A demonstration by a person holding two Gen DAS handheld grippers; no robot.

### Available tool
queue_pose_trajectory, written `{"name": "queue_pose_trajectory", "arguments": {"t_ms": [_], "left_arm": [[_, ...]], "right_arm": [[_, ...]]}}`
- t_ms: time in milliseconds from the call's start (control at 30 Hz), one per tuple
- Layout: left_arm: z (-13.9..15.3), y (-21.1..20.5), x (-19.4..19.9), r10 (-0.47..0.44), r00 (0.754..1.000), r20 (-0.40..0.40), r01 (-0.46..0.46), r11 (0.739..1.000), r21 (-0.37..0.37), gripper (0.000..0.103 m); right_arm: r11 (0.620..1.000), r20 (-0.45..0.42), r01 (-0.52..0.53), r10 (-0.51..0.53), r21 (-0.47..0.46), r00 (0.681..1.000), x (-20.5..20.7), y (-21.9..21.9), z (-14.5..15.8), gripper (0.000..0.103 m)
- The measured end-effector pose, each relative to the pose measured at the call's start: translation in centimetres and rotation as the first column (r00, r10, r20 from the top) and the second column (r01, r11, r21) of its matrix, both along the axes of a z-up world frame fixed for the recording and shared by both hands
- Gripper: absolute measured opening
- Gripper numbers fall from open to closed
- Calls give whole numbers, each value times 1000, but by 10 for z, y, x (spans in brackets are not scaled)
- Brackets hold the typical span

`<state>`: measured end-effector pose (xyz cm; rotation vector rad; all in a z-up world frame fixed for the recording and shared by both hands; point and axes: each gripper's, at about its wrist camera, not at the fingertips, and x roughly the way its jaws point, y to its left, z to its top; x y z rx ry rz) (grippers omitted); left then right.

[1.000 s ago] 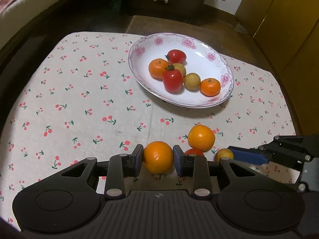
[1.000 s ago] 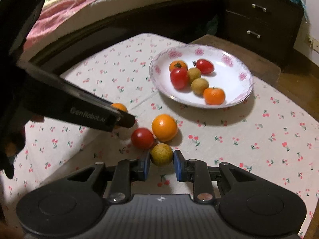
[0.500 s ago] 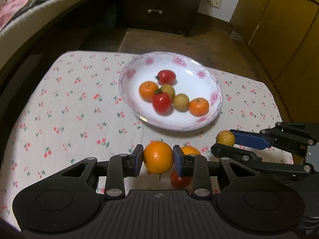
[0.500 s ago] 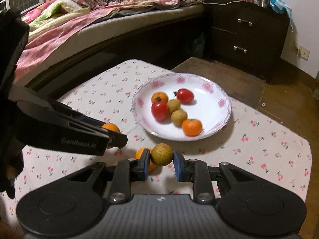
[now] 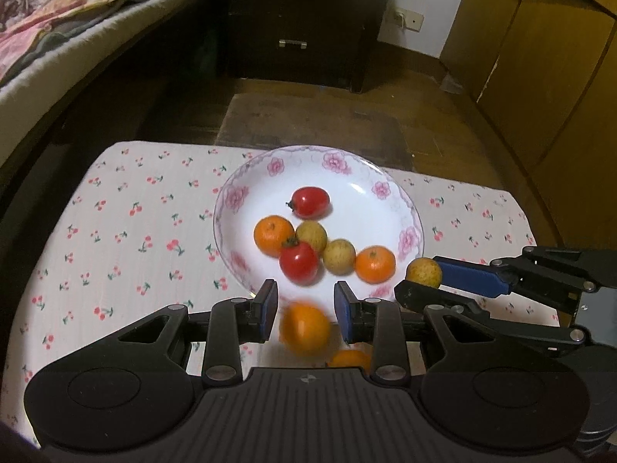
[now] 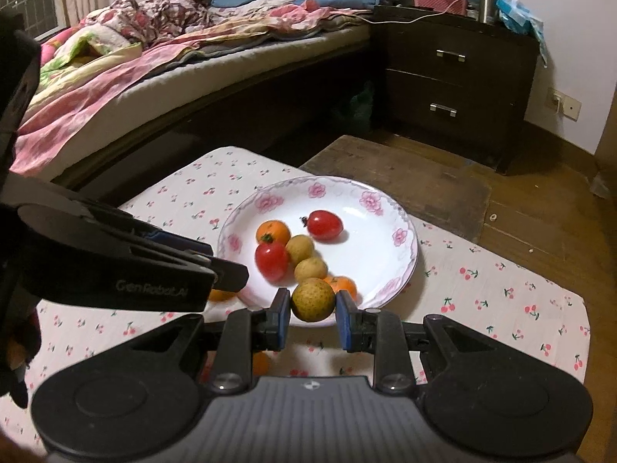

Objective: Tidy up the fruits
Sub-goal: 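Carry the held mandarin and pear over the white bowl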

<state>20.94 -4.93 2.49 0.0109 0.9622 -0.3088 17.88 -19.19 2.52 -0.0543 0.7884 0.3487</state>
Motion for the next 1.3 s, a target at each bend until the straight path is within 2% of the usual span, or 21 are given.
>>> {"name": "queue_pose_trajectory", "arguments": {"t_ms": [167,300,433,533,667,967,1300], "left_arm": [[-6,-1,6,7,1000,-10,-7,1000,0,40],[-11,7,-6,-13,999,-34,14,1000,10,40],[-15,14,-24,-38,996,-82,37,999,-16,42],[-22,9,-35,-71,993,-93,72,997,11,42],[-37,5,-35,-72,987,-145,75,997,17,42],[-42,2,-36,-63,989,-133,70,996,47,41],[-23,9,-32,-40,995,-92,41,999,10,41]], "right_arm": [[1000,0,19,-19,-4,1000,11,-2,-5,33],[1000,-11,22,-22,0,1000,12,-4,-7,33],[1000,-18,21,-21,0,1000,9,-5,-8,33],[1000,-25,10,-10,-9,1000,4,-2,-9,33],[1000,-34,-6,5,-14,999,1,1,-11,33],[1000,-38,-7,7,-11,999,2,2,-12,33],[1000,-33,-13,13,-14,999,1,2,-11,33]]}}
